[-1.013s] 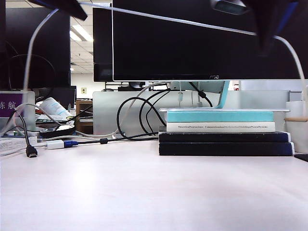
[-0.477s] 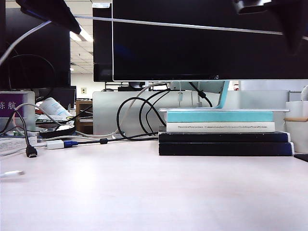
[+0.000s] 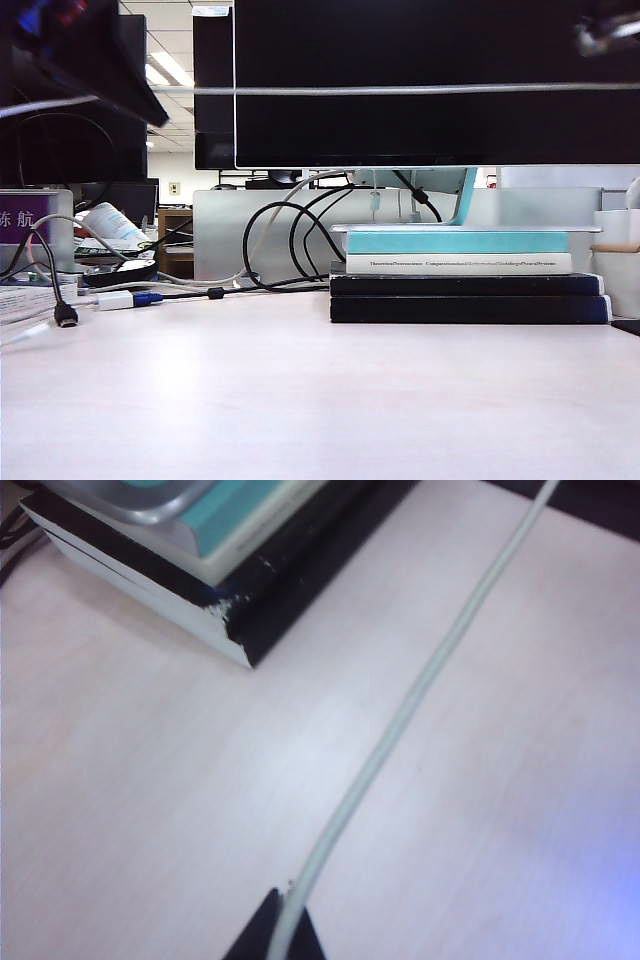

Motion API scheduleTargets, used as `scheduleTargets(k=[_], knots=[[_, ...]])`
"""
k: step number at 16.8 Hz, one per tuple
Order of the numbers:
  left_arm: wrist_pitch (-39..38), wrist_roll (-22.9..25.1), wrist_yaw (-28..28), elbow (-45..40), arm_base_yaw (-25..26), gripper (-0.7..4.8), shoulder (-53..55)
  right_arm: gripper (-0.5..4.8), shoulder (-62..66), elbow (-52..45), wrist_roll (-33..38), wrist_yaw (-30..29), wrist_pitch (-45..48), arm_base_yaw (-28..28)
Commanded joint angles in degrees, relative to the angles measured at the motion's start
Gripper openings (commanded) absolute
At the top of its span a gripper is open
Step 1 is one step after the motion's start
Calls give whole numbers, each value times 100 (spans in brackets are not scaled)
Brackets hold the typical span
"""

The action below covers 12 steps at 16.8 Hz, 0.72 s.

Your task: Unfold the white charging cable into a straight cable.

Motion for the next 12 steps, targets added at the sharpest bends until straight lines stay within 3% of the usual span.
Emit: scheduleTargets(k=[1, 3, 6, 7, 8, 9, 10, 12], knots=[[428, -345, 468, 7, 7, -6, 203, 46, -28, -31, -188, 59, -37, -201], [426, -358, 780, 7, 7, -5, 319, 64, -20, -103, -254, 61, -37, -232], [417, -400, 828, 7, -177, -1, 579, 64, -15, -341, -337, 11, -15, -365], [437, -391, 894, 7, -249, 61, 627, 91, -15, -415, -337, 17, 17, -372], [505, -385, 907, 7, -350, 124, 658, 184, -15, -470, -348, 28, 48, -374], [612, -400, 909, 7, -468, 217, 691, 309, -13, -516, -361, 48, 72, -378], [682, -400, 909, 7, -531, 293, 691, 343, -15, -538, -409, 83, 74, -376], [787, -402, 907, 7, -702, 433, 691, 342, -15, -544, -479, 107, 72, -376]])
